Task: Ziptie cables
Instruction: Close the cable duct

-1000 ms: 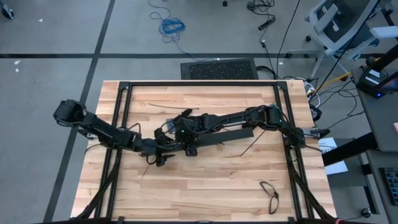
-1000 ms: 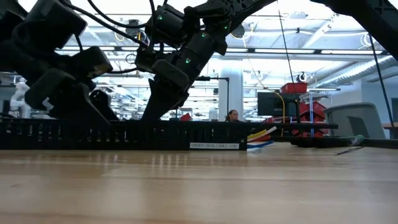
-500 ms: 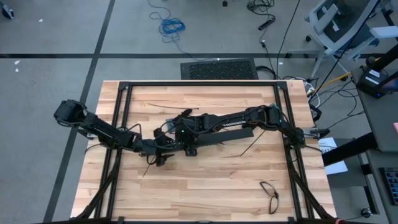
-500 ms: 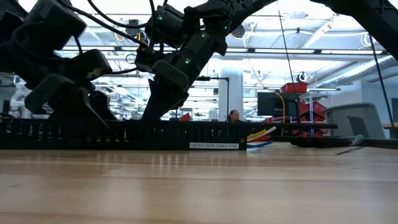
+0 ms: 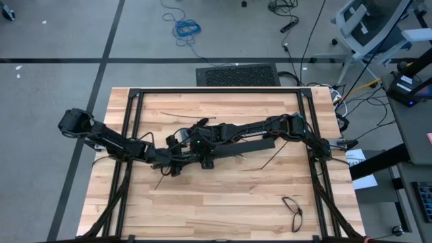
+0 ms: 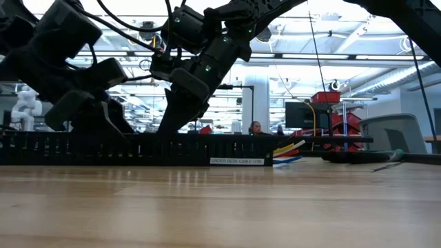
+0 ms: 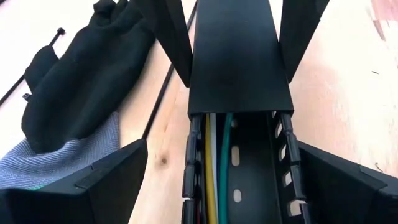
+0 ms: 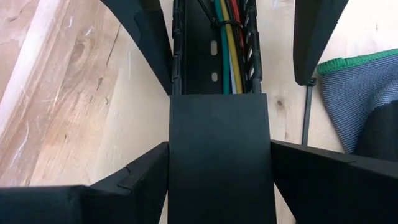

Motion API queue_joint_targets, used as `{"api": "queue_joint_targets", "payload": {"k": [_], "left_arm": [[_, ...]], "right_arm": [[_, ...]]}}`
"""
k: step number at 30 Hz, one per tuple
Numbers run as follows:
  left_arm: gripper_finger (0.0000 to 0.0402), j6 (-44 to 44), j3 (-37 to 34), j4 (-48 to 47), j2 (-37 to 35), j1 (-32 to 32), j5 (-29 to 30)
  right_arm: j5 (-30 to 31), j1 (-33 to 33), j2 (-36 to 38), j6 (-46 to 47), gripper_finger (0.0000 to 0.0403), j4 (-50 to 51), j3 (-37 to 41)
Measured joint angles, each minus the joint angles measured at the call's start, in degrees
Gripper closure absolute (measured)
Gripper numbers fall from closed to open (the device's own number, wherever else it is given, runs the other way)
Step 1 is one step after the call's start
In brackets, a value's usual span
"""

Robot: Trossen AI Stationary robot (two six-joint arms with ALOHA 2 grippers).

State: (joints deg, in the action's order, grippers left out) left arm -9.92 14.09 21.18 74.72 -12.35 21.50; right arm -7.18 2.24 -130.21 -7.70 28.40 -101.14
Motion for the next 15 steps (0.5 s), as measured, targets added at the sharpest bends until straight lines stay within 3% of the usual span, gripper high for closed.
{"api": "queue_joint_targets", "payload": {"k": [15], "left_arm": [[0.0026, -0.26, -0.29, -4.20, -5.55, -0.04, -1.43]], "right_arm": [[-0.17, -0.02, 0.00, -0.04, 0.0154, -0.02, 0.00]]}}
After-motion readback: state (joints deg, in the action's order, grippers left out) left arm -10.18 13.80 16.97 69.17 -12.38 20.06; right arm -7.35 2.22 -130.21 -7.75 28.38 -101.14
